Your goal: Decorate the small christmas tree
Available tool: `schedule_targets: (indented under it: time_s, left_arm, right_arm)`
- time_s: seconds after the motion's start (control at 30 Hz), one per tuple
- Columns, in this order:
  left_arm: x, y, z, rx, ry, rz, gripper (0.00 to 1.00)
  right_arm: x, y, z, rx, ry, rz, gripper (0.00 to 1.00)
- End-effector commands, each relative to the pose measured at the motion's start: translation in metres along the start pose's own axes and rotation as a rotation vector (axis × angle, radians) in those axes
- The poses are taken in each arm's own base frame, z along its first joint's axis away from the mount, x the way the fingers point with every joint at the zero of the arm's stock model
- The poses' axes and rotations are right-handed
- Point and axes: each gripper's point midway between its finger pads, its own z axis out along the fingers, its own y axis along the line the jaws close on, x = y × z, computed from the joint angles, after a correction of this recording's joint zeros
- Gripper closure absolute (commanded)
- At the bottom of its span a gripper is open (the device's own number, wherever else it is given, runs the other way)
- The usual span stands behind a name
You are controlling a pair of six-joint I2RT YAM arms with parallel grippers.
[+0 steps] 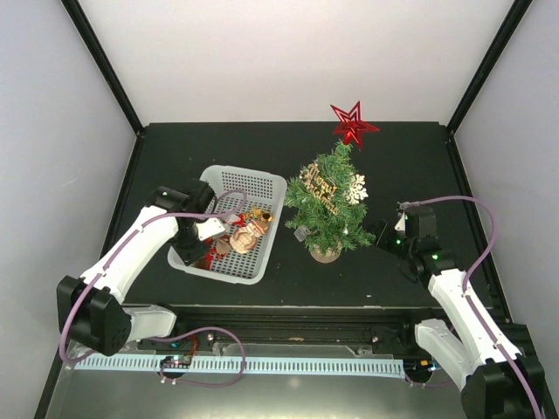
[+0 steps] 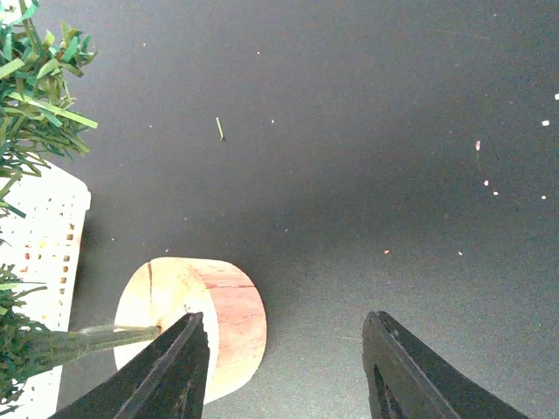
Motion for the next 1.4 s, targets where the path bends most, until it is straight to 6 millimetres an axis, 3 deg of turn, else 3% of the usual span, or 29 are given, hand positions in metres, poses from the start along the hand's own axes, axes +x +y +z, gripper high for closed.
schedule_targets:
  time_s: [0.0,0.27,0.47,0.73,0.97,1.27,1.37]
  left_arm:
    - [-0.003,0.003,0.015,-0.014,0.004,0.018,0.48]
    - [-0.022,0.007,0.045,-0.001,0.029,0.019,0.48]
    - [-0.023,0.007,0.065,0.016,0.054,0.022,0.49]
    - [-0.013,0.013,0.076,0.018,0.080,0.015,0.50]
    - [-0.018,0.014,0.084,0.039,0.075,0.002,0.51]
    - [-0.022,0.006,0.091,0.086,0.068,-0.009,0.63]
    - [-0.021,0.002,0.094,0.103,0.077,-0.012,0.74]
  right_arm:
    - [0.000,0.006,0.002,-0.035,-0.007,-0.031,0.50]
    - [0.002,0.004,0.004,-0.035,-0.003,-0.036,0.50]
    - [0.003,0.003,0.005,-0.032,-0.001,-0.037,0.50]
    - [0.002,0.005,0.007,-0.038,0.005,-0.032,0.50]
    - [0.002,0.005,0.009,-0.038,0.012,-0.027,0.50]
    - [0.002,0.004,0.009,-0.028,0.011,-0.030,0.50]
    - [0.003,0.003,0.010,-0.026,0.013,-0.029,0.50]
